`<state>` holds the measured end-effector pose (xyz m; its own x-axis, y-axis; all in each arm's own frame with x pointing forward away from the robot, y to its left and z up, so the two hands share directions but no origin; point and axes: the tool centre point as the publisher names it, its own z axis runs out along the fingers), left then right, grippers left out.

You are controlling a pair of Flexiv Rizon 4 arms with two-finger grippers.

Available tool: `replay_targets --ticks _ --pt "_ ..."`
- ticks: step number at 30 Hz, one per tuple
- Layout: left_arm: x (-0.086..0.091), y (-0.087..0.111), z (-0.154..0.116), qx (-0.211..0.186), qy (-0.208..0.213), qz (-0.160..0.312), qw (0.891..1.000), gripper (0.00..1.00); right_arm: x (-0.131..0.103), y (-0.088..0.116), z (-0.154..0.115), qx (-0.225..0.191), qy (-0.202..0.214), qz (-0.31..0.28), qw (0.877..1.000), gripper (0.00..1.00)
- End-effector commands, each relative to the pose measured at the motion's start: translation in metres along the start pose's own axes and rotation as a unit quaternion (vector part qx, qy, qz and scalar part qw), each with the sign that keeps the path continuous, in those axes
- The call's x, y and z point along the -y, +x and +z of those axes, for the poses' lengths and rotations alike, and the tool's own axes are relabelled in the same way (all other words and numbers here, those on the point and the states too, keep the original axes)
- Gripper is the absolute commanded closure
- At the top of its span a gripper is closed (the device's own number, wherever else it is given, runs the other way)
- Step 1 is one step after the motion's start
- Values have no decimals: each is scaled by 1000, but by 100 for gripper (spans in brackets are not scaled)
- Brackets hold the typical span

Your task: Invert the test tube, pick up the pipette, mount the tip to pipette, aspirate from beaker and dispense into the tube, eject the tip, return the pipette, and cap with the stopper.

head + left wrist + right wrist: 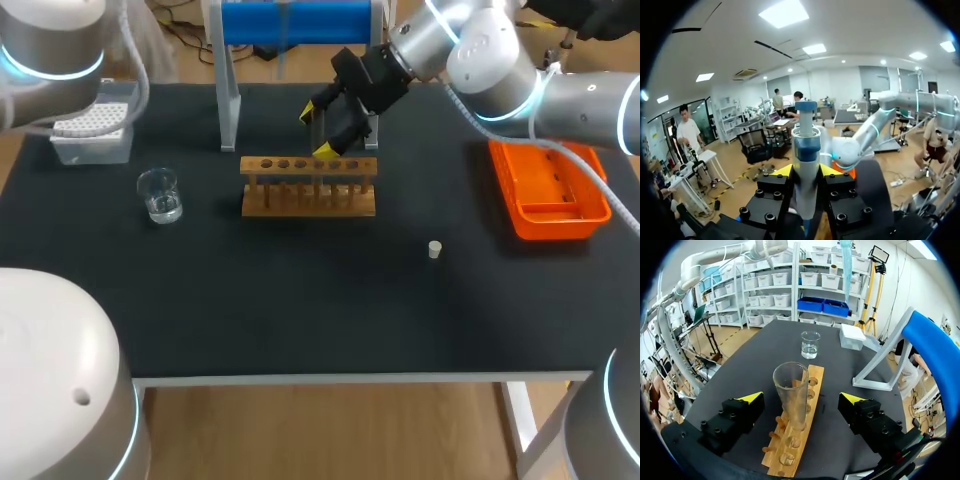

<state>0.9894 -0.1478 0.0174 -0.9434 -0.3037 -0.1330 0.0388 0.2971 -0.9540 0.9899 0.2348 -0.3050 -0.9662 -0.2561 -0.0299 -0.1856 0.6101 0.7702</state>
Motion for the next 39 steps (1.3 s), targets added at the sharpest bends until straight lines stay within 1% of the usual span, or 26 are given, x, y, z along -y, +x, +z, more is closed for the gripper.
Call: replay_targets --ticks 1,5,37,39 --pt "3 3 11 3 1 -1 1000 100 -1 0 -1 -1 2 0 1000 0" --pt "4 5 17 -5 7 -4 1000 100 -1 0 -1 -1 2 0 1000 0" --pt "4 5 17 -4 6 -4 1000 100 -1 0 -1 -1 2 0 1000 0" --pt "3 6 20 -7 10 -14 1000 100 -1 0 -1 -1 2 0 1000 0"
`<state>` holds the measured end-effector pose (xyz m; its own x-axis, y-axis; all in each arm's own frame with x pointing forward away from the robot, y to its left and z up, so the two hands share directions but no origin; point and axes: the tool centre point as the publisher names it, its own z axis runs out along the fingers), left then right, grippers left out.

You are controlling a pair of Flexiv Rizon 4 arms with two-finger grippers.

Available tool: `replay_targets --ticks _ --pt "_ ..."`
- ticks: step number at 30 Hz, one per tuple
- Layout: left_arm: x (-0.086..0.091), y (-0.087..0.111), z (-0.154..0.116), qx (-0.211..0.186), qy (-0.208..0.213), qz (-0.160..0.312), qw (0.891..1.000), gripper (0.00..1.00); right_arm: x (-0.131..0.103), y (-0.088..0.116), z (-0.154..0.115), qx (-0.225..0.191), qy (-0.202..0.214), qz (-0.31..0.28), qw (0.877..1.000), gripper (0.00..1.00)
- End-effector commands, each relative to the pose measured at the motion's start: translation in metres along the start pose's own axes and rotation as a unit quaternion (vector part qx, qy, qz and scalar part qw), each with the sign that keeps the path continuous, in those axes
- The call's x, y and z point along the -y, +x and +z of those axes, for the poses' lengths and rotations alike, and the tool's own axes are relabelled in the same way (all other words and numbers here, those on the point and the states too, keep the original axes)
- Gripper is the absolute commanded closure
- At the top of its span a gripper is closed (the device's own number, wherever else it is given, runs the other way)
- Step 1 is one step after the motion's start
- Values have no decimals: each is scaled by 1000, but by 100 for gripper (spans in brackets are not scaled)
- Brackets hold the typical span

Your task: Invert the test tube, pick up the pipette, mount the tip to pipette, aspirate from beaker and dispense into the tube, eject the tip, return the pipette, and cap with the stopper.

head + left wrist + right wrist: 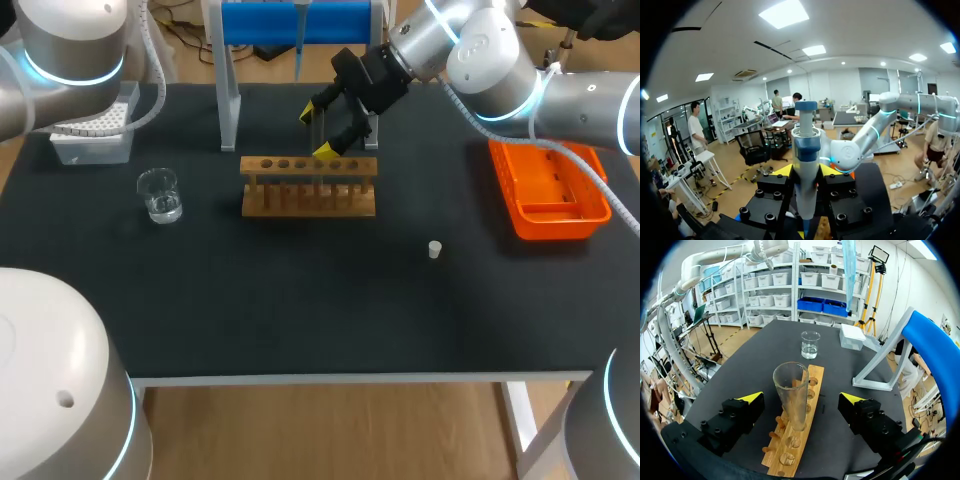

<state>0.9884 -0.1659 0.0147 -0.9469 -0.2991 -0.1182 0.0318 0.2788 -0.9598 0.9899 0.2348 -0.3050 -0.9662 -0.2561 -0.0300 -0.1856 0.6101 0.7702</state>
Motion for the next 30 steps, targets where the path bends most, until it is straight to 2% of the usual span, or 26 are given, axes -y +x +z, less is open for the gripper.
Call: replay_targets --ticks 1,13,30 --pt "0 0 5 -2 4 -8 1000 100 -1 0 -1 -1 2 0 1000 0" --pt "-1 6 16 3 21 -26 999 100 -1 0 -1 -1 2 0 1000 0" --pt "-4 11 18 7 27 -49 998 100 -1 0 -1 -1 2 0 1000 0"
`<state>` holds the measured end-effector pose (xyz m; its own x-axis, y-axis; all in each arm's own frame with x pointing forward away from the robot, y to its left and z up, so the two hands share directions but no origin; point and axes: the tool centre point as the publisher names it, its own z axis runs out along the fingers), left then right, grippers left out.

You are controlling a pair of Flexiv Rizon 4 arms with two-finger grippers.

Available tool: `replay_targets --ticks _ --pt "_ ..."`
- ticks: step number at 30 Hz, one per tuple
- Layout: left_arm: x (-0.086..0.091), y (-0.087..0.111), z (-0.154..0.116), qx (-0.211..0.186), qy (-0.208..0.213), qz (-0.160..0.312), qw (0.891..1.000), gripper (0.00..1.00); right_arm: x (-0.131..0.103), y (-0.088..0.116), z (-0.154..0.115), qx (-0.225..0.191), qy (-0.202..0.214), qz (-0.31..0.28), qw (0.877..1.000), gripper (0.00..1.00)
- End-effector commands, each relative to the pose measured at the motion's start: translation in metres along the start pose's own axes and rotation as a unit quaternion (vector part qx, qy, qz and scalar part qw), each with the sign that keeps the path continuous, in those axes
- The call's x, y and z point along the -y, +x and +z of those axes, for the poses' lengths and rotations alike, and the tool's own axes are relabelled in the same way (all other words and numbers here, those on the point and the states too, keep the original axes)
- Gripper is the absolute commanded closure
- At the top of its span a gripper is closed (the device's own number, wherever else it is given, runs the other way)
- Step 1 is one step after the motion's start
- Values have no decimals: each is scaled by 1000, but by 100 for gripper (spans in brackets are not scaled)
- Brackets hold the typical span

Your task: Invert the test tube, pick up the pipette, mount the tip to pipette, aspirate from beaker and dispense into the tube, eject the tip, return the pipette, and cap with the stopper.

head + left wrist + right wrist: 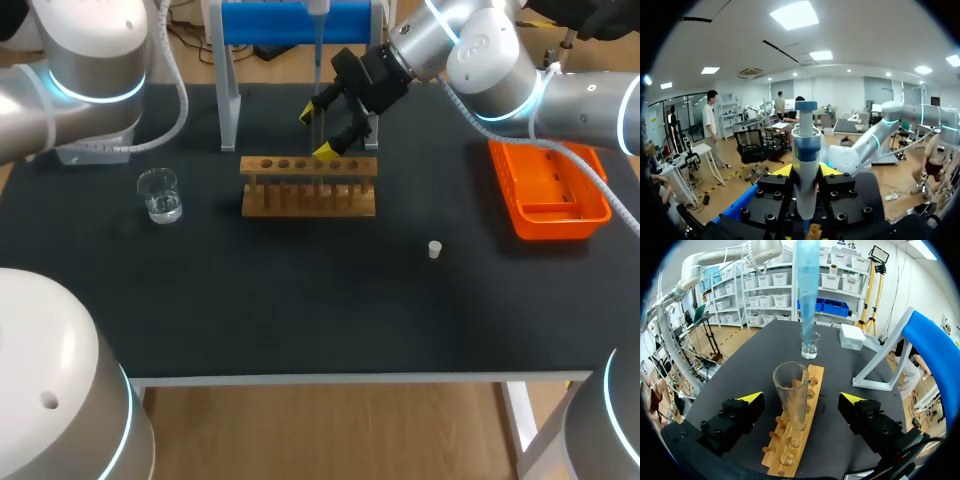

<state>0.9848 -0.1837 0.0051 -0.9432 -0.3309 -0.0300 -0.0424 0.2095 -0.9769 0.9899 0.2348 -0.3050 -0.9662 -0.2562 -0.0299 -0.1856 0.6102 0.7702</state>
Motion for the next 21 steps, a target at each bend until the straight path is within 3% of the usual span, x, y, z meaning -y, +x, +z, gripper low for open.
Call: replay_targets --ticks 1,21 --pt "-1 1 1 2 6 -4 1000 100 -1 0 -1 -1 2 0 1000 0" --pt "-10 0 2 4 12 -25 1000 100 -1 0 -1 -1 2 0 1000 0"
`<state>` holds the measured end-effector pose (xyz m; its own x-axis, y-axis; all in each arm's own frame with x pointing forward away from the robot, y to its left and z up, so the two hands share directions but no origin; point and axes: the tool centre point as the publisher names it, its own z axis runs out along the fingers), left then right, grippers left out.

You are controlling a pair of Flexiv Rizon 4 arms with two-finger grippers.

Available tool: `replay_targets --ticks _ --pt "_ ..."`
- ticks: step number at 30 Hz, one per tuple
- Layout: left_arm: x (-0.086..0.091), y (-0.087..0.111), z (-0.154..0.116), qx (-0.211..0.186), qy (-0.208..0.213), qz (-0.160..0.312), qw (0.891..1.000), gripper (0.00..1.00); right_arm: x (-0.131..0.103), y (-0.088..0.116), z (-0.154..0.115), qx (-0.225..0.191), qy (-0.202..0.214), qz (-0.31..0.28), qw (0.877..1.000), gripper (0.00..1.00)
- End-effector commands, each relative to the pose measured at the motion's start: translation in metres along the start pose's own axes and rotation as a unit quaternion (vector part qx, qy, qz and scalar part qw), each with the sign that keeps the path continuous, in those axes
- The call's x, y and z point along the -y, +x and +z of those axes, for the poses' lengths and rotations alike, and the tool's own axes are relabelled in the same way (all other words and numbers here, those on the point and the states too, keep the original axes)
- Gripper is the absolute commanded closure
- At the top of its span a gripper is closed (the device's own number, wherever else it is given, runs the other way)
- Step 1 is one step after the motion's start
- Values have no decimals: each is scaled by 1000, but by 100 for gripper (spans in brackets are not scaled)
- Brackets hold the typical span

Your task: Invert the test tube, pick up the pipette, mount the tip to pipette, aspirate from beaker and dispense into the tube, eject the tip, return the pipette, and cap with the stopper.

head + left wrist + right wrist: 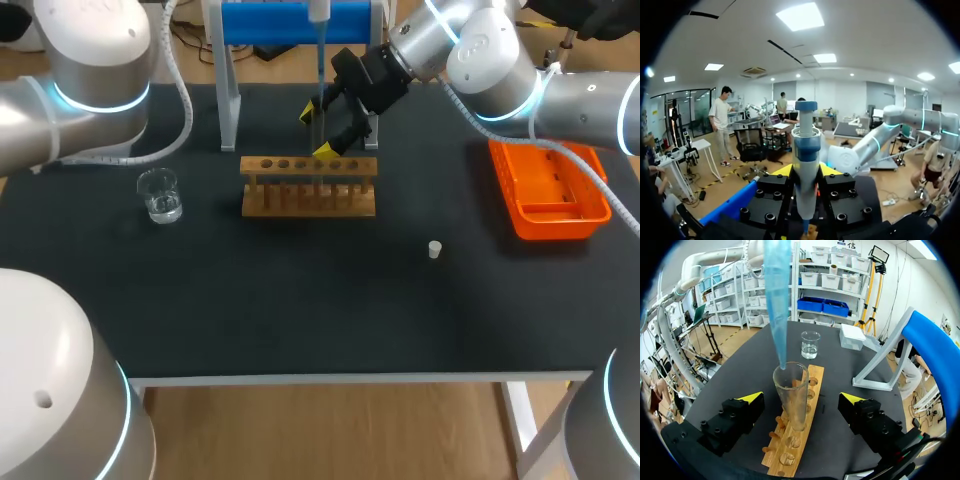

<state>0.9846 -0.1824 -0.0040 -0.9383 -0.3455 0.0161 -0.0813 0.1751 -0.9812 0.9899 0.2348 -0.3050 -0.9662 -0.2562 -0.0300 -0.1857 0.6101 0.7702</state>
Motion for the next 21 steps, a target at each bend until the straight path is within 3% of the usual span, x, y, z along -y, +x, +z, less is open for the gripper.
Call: replay_targets --ticks 1,21 --pt "-2 0 1 1 2 -2 1000 100 -1 0 -1 -1 2 0 1000 0" --pt "-13 -3 1 2 8 -4 1000 100 -1 0 -1 -1 2 0 1000 0"
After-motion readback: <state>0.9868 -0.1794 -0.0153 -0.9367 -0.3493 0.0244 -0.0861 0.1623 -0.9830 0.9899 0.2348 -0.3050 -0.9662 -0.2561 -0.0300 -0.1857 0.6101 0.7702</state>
